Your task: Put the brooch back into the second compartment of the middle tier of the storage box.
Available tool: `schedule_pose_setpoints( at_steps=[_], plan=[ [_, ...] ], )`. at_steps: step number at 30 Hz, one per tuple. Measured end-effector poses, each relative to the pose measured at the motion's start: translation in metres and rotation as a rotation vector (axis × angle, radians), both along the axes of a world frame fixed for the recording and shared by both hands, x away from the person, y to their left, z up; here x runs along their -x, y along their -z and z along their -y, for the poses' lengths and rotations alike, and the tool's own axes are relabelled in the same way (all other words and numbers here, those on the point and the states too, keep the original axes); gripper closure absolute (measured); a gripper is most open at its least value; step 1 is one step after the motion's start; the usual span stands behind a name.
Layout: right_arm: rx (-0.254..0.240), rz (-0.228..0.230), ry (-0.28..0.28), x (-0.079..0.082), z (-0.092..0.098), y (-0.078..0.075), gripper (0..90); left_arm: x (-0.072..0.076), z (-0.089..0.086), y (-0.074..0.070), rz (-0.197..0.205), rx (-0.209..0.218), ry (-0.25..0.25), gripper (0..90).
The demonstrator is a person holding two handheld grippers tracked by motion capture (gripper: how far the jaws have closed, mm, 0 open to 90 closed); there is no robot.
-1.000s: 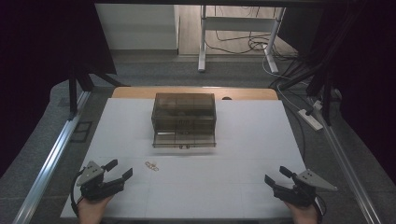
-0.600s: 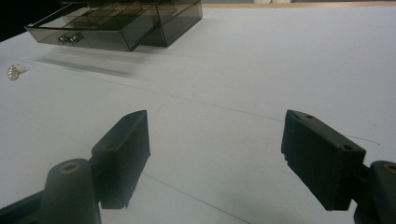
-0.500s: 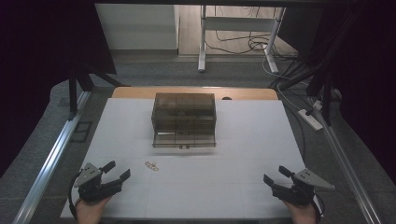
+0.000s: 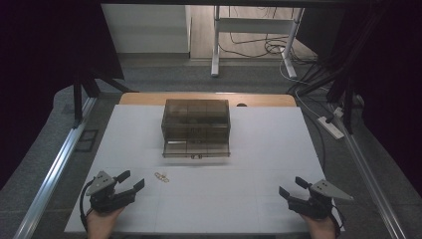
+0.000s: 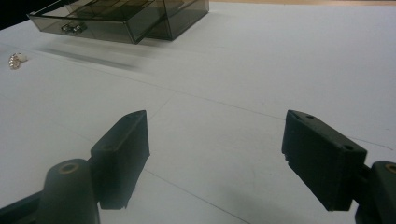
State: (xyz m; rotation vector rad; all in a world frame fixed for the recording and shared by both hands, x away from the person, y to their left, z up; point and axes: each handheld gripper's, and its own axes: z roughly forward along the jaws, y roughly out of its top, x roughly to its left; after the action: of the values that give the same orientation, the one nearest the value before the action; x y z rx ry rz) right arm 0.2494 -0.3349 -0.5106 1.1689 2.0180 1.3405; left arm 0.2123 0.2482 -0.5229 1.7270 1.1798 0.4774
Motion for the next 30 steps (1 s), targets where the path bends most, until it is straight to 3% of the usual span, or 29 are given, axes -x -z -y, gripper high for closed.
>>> schedule_pose_setpoints(
  at_steps=[21, 30],
  plan=[
    [0.006, -0.01, -0.016, -0.001, -0.004, 0.001, 22.7, -0.039, 0.032, -0.001, -0.081, -0.158, 0.094, 40.0],
    [0.009, -0.017, -0.02, -0.003, -0.004, 0.002, 22.7, -0.058, 0.041, 0.005, -0.133, -0.193, 0.139, 42.2]
  ],
)
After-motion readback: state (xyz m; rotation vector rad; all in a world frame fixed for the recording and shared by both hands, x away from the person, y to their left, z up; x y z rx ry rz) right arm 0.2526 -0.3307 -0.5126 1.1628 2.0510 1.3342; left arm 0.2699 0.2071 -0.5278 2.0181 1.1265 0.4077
